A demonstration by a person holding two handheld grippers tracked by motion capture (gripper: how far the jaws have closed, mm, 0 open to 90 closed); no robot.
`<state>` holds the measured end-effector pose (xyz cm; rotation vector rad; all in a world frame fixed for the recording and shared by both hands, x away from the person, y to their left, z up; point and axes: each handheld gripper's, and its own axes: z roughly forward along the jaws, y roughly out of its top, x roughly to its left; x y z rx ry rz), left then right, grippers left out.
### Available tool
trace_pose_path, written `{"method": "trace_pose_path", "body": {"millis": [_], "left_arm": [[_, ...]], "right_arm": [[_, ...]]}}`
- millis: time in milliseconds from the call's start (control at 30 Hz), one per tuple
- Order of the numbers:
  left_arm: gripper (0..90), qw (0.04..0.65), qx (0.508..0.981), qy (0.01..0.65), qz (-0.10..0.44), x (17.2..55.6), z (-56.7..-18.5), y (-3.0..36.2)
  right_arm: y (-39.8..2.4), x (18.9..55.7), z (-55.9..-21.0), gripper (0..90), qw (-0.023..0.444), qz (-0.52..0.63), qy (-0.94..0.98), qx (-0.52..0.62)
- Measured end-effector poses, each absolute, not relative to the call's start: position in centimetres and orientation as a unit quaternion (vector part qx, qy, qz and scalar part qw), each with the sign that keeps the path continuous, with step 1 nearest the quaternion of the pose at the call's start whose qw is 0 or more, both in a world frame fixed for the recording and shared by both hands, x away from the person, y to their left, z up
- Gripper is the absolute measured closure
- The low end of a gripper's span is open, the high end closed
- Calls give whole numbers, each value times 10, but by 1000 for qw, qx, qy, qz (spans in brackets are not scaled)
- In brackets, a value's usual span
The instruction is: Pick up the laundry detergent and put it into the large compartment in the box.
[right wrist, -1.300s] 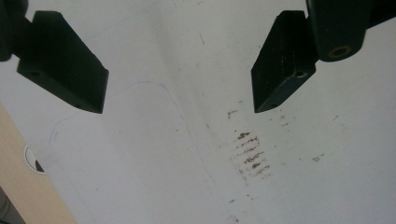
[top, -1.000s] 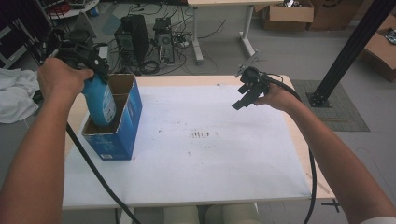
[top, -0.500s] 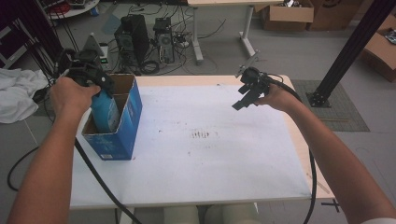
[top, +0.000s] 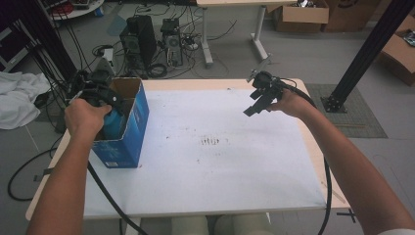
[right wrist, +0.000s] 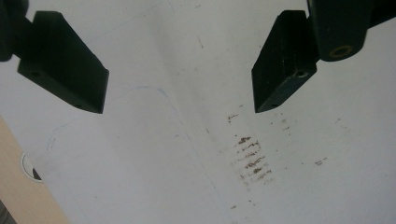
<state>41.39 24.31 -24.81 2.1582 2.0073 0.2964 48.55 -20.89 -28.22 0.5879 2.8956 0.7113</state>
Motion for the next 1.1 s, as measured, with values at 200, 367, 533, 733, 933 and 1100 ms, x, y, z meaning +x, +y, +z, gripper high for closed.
{"method": "trace_pose_path", "body": {"millis": [200,367,533,733,933,1100], "left_arm": [[379,86,724,678,96,416,-262,244],[379,80,726,677,88,418,-272,244],[379,70,734,670,86,420,-277,241],[379,70,734,671,82,420,-280,242],[377,72,732,673,76,420,-281,244],[375,74,729,677,74,420,-281,245]], "right_arm": [[-211,486,-284,186,51,231,952,196],[-213,486,-284,186,51,232,951,198],[-213,486,-286,187,50,231,951,200],[-214,486,-286,187,50,232,951,200],[-214,486,-286,187,51,231,951,198],[-213,485,-287,187,49,231,951,198]]}}
